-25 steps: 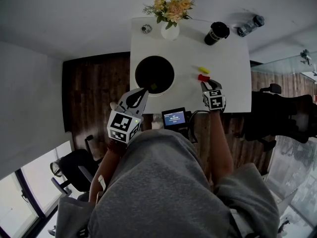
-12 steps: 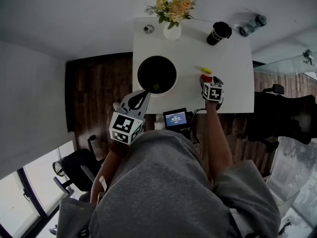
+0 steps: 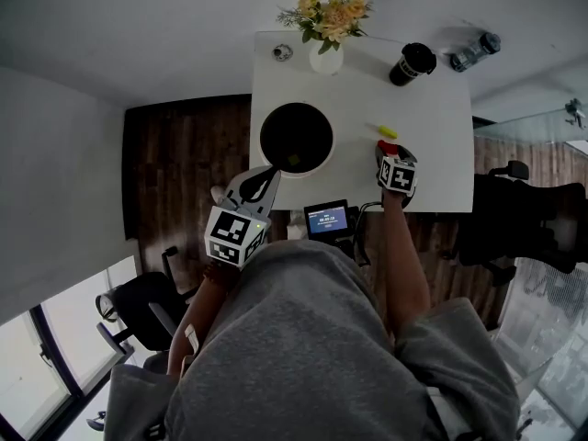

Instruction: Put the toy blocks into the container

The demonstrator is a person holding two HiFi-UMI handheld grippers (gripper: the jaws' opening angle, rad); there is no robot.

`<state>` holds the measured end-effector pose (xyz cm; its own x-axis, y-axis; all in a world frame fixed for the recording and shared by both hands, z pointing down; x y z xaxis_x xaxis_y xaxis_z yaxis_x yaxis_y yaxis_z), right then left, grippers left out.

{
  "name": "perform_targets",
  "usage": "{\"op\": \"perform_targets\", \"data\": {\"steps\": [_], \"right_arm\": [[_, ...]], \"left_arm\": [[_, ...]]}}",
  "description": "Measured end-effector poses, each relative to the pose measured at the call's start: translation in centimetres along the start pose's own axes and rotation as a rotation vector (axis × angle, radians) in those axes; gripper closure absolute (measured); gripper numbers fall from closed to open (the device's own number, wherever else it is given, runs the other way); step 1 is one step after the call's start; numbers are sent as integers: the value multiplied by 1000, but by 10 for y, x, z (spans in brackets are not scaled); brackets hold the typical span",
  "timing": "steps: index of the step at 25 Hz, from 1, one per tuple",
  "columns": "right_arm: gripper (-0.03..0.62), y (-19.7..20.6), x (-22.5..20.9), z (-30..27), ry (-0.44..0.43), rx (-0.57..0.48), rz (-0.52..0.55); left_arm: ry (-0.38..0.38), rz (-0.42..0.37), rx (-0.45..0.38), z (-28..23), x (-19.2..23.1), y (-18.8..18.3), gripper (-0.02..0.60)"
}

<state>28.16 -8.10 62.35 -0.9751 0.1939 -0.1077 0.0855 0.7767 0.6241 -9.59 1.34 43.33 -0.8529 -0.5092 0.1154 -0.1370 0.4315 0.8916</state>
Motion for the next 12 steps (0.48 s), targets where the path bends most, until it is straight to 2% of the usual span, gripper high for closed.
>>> {"op": "perform_targets", "data": {"steps": [5,12], "right_arm": [[315,-22,12,28,-21,-99,48],[315,-64,48,73,-99,-256,199]], "left_arm": [[6,2,-1,-3,1,1,578],[12,13,-8,-5,-2,2,578]]}}
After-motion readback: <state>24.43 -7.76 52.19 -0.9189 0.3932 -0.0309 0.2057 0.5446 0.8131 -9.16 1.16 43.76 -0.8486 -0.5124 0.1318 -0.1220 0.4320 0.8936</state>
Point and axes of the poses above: the fingertips, and each gripper's own axes: z backward along the fingers, x to its left, y out of its underside, the point moved 9 cm from there along z, backward along the fingers, and after that the axes turned 7 degrees about -y, right-handed, at the moved point
